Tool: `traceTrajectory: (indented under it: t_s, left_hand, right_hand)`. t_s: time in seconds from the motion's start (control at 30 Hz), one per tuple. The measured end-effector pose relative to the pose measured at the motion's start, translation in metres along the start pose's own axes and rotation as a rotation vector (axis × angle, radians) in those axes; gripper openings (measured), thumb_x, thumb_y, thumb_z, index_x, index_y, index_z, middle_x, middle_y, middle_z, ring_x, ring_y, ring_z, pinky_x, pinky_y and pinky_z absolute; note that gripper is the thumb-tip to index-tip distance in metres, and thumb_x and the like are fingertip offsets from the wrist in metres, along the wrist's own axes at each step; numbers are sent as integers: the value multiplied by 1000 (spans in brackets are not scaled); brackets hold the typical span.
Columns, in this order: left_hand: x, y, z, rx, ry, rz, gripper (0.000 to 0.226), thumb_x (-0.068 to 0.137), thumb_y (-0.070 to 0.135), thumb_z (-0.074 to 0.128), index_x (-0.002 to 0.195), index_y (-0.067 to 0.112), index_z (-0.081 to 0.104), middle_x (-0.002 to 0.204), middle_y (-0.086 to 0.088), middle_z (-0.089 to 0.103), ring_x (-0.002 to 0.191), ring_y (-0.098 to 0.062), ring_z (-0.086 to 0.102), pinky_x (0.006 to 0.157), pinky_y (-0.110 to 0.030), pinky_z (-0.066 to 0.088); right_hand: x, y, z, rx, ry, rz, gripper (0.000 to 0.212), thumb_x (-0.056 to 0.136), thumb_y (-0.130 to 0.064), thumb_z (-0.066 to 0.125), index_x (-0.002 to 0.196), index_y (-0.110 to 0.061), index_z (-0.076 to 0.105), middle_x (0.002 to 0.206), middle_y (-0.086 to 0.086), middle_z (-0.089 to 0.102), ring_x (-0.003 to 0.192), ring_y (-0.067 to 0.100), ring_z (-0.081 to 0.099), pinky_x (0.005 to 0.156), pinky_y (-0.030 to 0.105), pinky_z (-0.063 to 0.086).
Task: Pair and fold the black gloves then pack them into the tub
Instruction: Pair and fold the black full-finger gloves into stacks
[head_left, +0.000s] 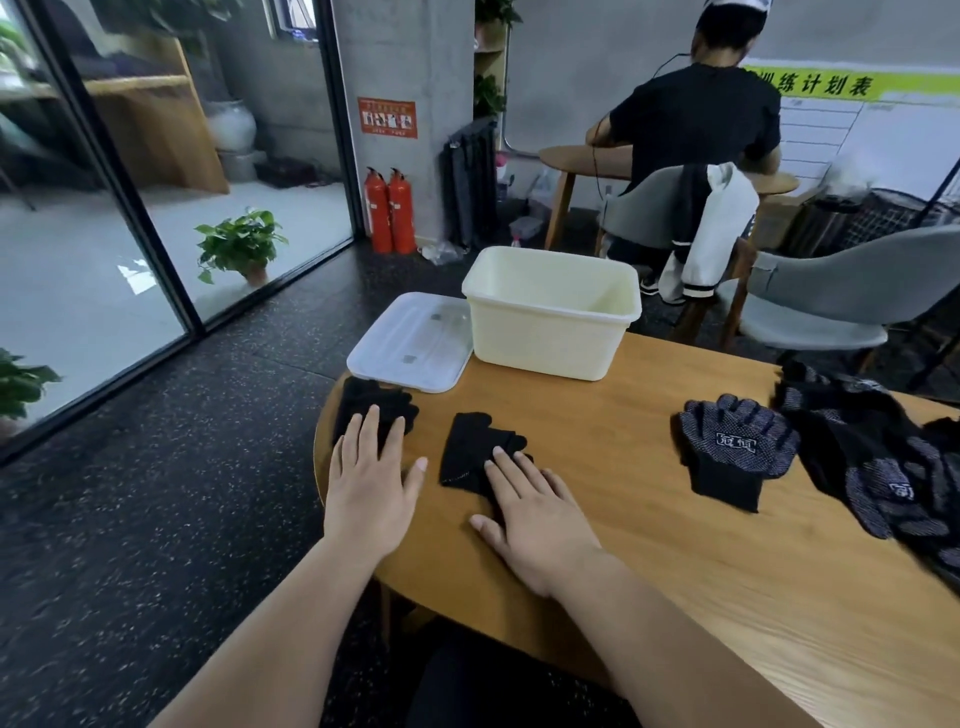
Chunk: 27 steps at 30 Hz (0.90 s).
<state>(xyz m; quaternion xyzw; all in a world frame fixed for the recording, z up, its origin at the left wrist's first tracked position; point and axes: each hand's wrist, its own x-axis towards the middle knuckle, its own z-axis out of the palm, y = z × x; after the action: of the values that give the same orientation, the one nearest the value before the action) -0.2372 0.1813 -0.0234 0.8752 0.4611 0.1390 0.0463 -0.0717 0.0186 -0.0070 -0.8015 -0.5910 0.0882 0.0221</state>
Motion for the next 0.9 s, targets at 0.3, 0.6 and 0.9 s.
traceTrajectory:
  t_s: [0.3, 0.6, 0.9]
  left_hand:
    - [3, -1, 7, 12, -4, -32, 71, 107, 65, 20, 167, 28, 19, 177, -3, 4, 164, -22, -6, 133, -44, 4]
    - [1, 1, 7, -16, 125, 19, 56, 108, 51, 41, 155, 22, 45, 169, -1, 30, 160, -23, 17, 130, -46, 23]
    - [1, 4, 9, 33, 139, 144, 41, 109, 36, 44, 139, 18, 66, 132, 7, 62, 124, -16, 54, 108, -36, 42]
  right_hand:
    - [49, -18, 5, 20, 35, 6, 79, 105, -71, 11, 168, -26, -3, 174, -8, -18, 160, 14, -18, 132, 45, 0]
    - [51, -22, 15, 79, 137, -6, 74, 106, -68, 6, 168, -29, 1, 174, -12, -16, 158, 10, -22, 132, 43, -3]
    - [51, -18, 15, 157, 204, -24, 62, 110, -54, 17, 166, -28, 23, 176, -8, 8, 162, 13, -2, 132, 40, 2]
